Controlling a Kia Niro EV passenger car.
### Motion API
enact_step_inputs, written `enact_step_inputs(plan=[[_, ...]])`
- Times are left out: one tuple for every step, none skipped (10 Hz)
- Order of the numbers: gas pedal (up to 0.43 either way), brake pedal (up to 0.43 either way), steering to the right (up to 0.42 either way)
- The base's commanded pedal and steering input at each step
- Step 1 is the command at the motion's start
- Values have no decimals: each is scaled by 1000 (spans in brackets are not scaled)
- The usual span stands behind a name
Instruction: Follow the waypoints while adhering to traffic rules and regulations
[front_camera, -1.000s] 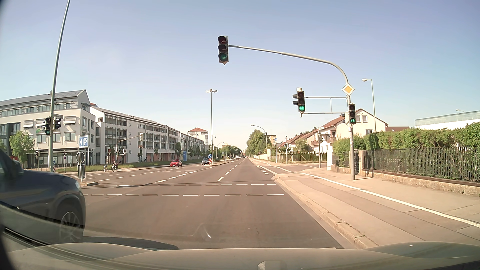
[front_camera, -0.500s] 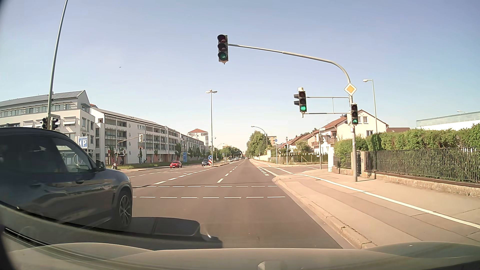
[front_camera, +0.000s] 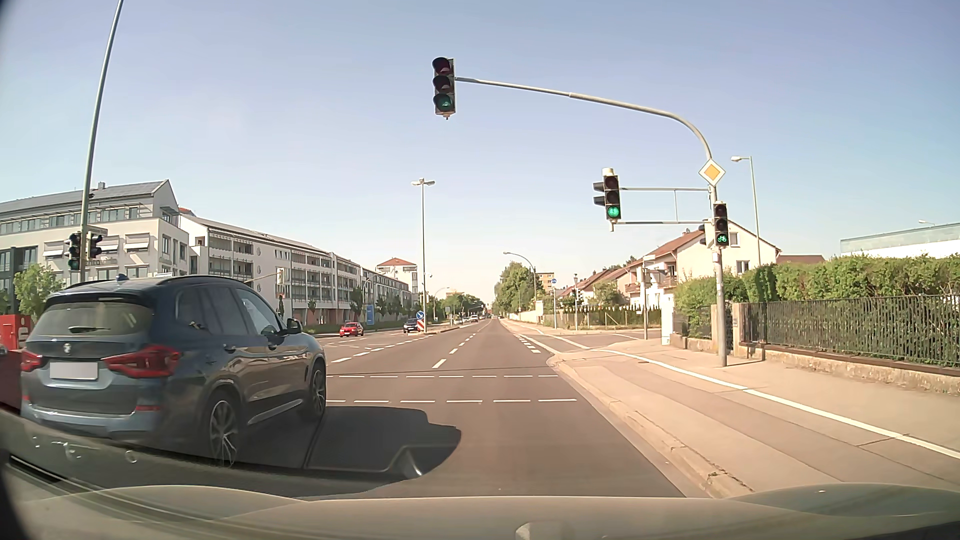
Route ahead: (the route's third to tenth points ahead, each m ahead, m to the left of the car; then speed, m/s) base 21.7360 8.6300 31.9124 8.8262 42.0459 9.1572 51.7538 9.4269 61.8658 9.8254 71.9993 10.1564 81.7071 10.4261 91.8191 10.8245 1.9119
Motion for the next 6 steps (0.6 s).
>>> enact_step_inputs(plan=[[390, 0, -19], [390, 0, -19], [390, 0, -20], [390, 0, -20], [390, 0, -20], [398, 0, -21]])
